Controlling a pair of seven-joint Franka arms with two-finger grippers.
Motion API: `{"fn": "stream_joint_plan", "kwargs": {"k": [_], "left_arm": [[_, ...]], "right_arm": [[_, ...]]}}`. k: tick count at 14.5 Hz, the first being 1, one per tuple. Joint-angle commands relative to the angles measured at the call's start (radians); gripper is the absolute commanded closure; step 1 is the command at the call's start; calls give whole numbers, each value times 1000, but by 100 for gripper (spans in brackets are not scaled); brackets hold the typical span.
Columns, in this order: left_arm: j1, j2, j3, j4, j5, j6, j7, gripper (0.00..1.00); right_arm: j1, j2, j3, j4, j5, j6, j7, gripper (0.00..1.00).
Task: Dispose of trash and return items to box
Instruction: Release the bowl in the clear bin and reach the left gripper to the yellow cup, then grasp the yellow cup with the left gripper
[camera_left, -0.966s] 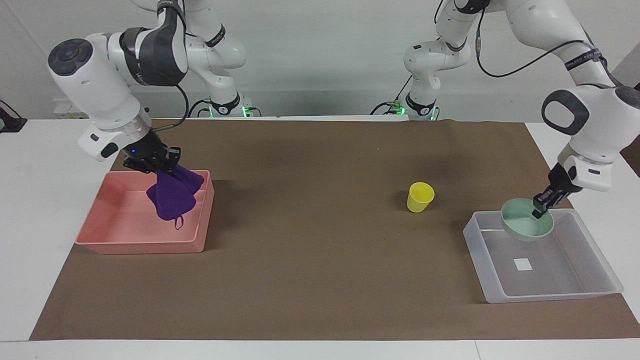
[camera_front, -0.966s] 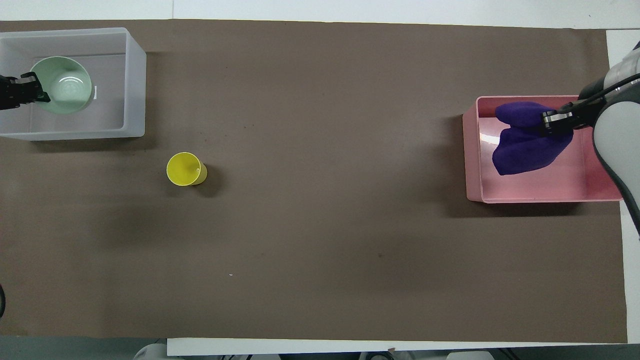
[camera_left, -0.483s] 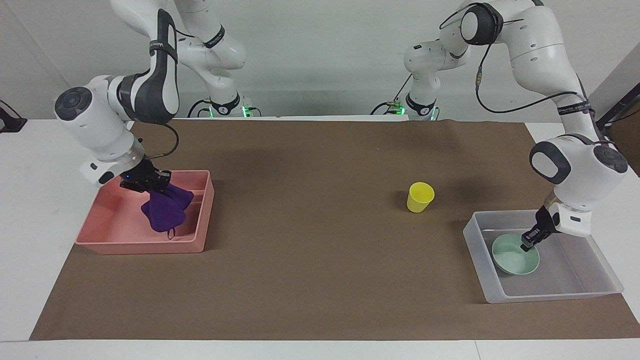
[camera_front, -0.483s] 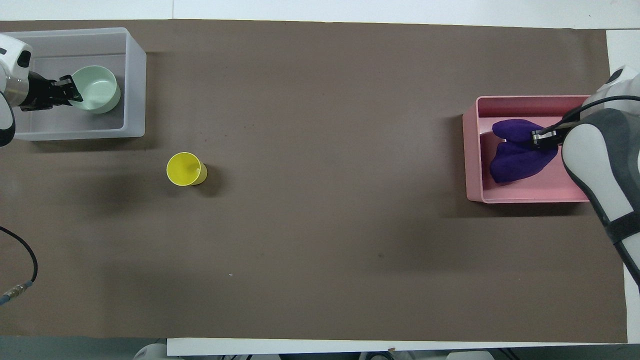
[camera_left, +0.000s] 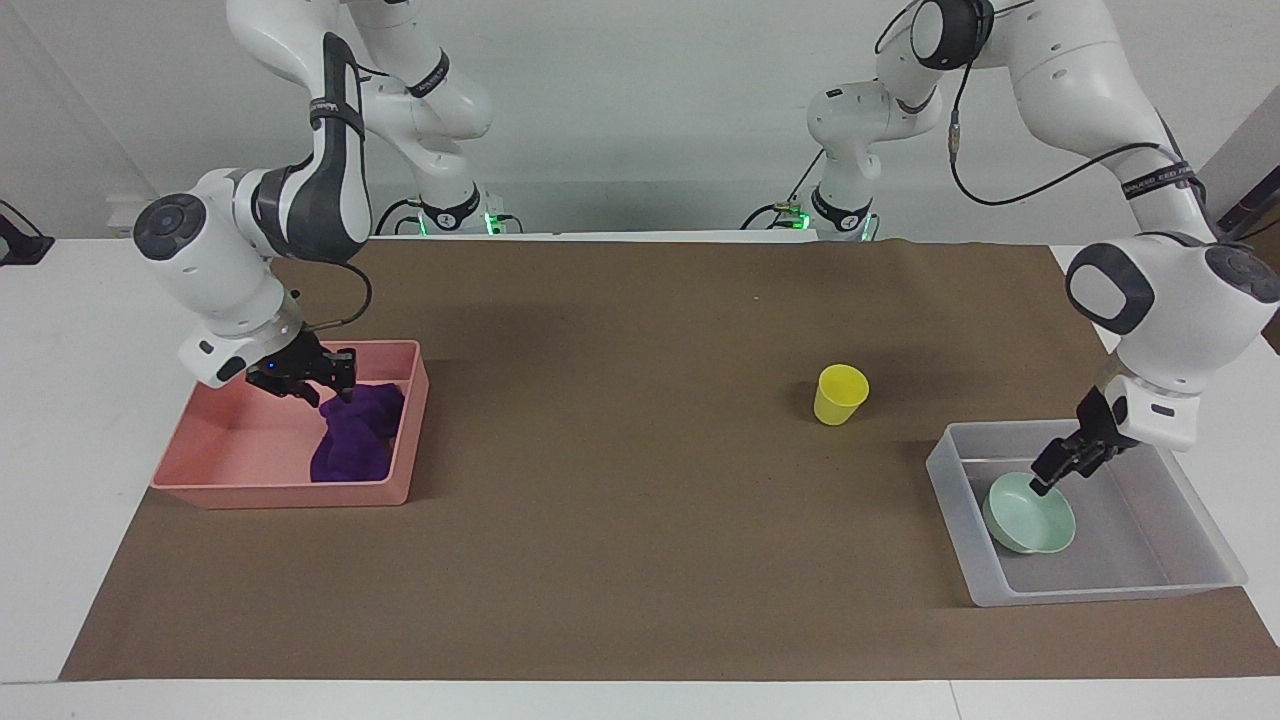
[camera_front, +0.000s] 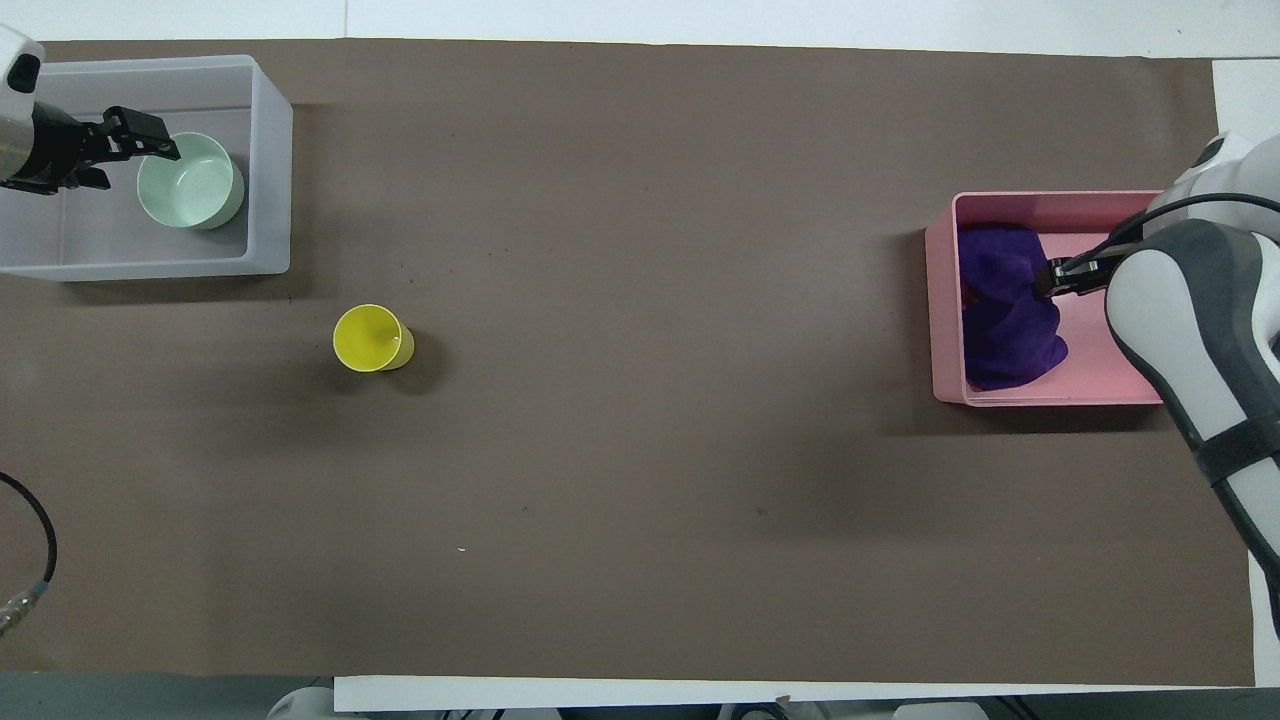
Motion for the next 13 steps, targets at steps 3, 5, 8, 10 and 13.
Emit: {"fn": "stream_joint_plan", "kwargs": {"k": [3, 5, 8, 10, 13], "left_arm": [[-197, -136, 15, -170, 49, -162, -190, 3], [-221, -195, 12, -286, 49, -152, -197, 3], [-248, -249, 11, -418, 49, -71, -198, 3], [-254, -282, 9, -507, 49, 17, -197, 3], [-269, -311, 9, -619, 47, 184, -204, 22]], "right_arm": [[60, -20, 17, 161, -2, -205, 48, 1], [92, -21, 18, 233, -13, -295, 56, 1], [109, -35, 17, 318, -18, -432, 57, 1], [108, -73, 18, 335, -18, -498, 57, 1], [102, -125, 17, 333, -16, -547, 57, 1]]}}
